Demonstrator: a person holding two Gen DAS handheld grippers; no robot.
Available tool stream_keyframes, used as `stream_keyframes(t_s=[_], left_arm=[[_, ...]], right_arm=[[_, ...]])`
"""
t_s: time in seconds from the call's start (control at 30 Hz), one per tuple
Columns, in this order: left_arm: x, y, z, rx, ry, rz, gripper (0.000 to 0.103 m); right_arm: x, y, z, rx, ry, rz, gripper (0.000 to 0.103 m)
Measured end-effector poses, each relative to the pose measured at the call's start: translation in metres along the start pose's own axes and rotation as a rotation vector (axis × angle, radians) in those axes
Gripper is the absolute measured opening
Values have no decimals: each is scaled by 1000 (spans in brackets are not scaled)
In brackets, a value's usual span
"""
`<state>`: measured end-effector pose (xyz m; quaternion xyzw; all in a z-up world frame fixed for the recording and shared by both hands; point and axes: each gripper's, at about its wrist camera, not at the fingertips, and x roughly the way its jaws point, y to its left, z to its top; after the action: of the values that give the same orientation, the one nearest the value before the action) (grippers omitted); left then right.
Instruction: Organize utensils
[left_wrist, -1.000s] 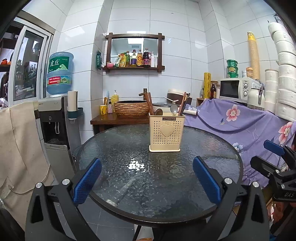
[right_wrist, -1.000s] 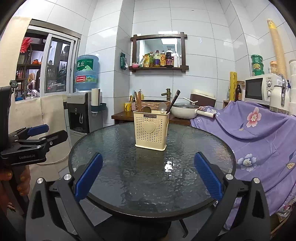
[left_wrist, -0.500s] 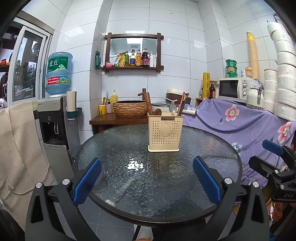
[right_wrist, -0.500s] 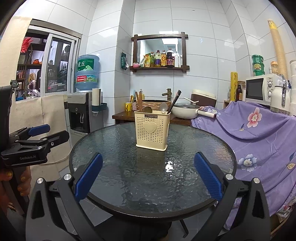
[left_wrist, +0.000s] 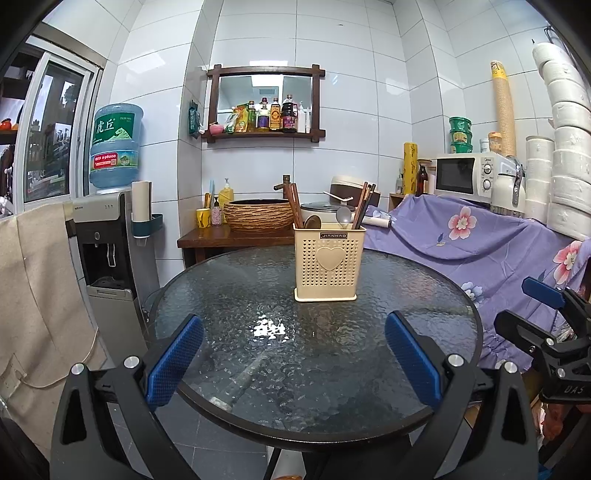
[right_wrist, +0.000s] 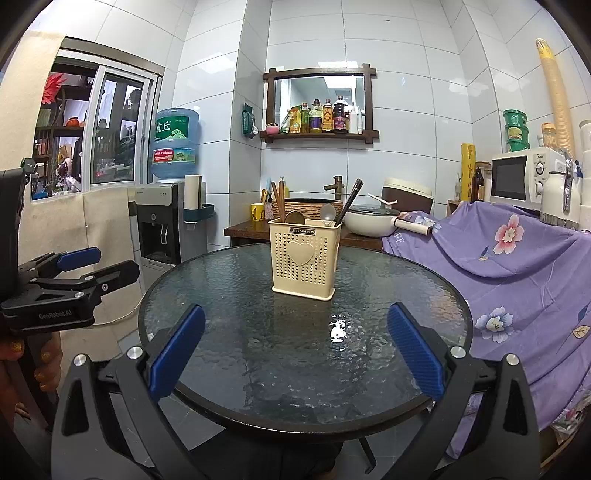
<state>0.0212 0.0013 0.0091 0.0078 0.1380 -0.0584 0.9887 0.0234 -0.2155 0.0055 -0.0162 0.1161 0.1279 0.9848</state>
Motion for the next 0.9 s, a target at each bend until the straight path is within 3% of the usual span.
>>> stream_keyframes(t_s=[0.9], left_arm=[[2, 5, 2, -13, 14, 1, 97]], right_arm=[[5, 0, -3, -7, 8, 9, 97]])
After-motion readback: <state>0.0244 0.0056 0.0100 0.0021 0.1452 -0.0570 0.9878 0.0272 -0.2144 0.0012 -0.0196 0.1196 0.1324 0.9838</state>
